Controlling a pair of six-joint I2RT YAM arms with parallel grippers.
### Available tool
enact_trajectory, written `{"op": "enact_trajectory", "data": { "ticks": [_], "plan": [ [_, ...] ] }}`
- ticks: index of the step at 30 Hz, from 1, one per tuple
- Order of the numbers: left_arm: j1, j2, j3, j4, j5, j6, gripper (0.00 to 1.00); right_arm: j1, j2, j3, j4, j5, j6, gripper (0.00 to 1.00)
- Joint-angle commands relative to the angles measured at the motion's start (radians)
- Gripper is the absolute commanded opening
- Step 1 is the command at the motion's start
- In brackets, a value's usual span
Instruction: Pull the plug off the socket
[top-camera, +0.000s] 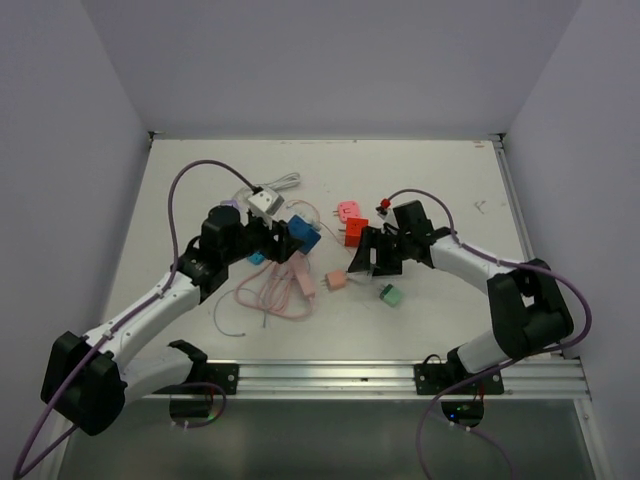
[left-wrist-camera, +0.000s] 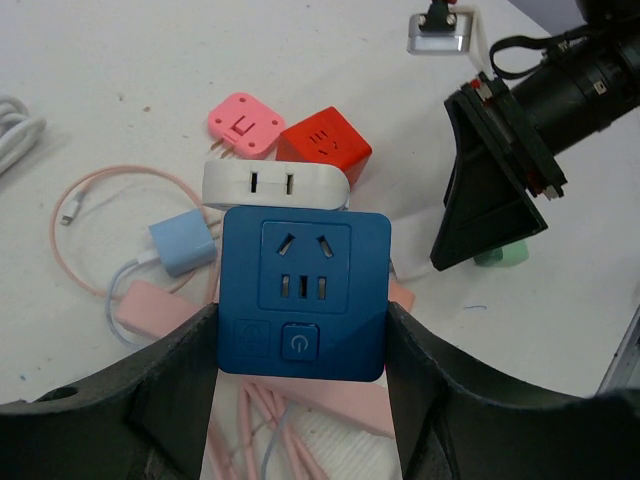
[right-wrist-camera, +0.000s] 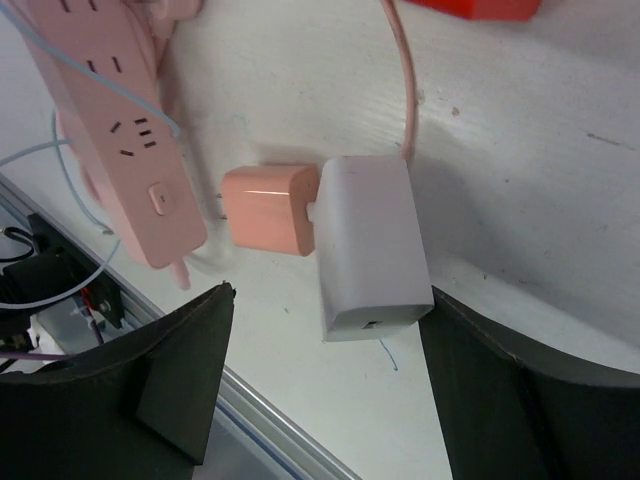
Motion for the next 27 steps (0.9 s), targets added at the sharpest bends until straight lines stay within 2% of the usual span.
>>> {"op": "enact_trajectory", "data": {
  "ticks": [1,4,9,15,19,27],
  "plan": [
    [-0.046,-0.009,0.028,0.024,0.032,0.047,0.00,-0.004,-0.053,0.117,-0.065,-0.025,-0.050,0.78],
    [-0.098,0.011,0.040,0.020,0.009,0.072,0.00,-0.004,-0.076,0.181,-0.102,-0.028,-0.047,0.80],
    [-0.129,0.055,0.075,0.008,0.061,0.099,0.00,-0.004,-0.082,0.297,-0.148,-0.020,-0.026,0.81],
    [-0.170,0.078,0.107,-0.020,0.024,0.147,0.00,-0.002,-0.044,0.411,-0.210,-0.028,0.005,0.81],
    [-0.198,0.101,0.139,-0.035,0.021,0.156,0.00,0.004,-0.018,0.451,-0.237,-0.031,0.012,0.82],
    [-0.268,0.163,0.207,-0.075,-0.026,0.271,0.00,0.018,0.010,0.497,-0.265,-0.017,0.014,0.83]
  ]
}}
